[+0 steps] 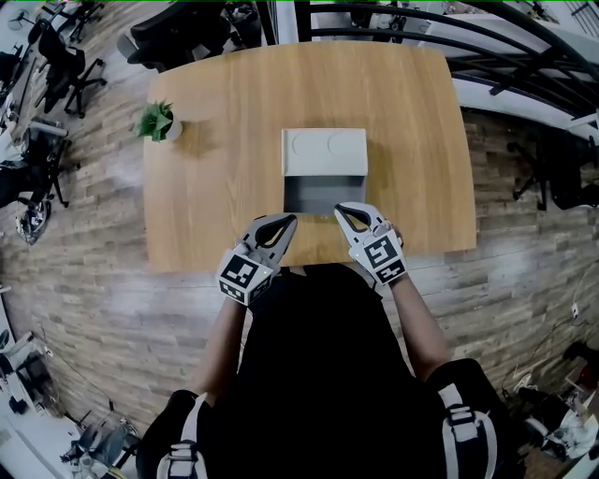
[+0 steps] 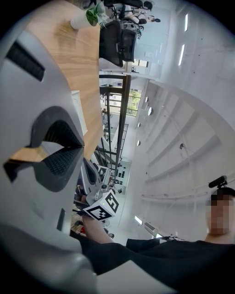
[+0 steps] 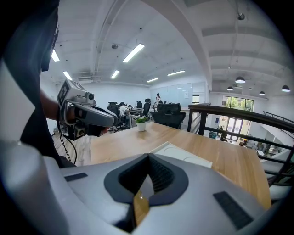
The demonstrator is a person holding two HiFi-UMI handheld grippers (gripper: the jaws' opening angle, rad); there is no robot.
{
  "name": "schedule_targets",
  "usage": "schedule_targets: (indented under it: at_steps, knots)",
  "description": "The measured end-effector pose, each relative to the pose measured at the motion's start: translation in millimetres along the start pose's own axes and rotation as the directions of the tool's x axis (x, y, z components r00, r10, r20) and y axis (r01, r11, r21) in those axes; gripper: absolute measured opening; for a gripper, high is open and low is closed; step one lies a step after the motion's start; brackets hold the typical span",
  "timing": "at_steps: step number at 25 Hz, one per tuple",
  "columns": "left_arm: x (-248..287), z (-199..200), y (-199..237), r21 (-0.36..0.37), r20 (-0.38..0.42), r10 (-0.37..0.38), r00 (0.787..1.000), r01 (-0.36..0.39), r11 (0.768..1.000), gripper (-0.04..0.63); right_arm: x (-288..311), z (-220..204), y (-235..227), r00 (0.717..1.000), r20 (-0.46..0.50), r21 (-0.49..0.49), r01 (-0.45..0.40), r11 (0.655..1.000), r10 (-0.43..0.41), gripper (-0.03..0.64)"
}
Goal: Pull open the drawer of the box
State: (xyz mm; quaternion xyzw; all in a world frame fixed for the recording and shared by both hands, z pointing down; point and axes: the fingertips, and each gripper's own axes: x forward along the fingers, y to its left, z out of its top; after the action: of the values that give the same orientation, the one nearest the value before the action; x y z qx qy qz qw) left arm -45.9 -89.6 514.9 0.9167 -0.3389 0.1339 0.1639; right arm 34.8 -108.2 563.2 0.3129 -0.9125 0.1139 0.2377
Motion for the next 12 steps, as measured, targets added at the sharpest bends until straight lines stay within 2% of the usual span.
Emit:
schedule_targets:
  at_steps: [12]
  knots:
    - [-2.6,0.4,-6.8,0.010,-0.002,-0.007,1.000,0.007,1.000,0.023,-3.8,6.9,4.8,1.000,0.021,-0.008,0.010,1.000,-0.010,0.025]
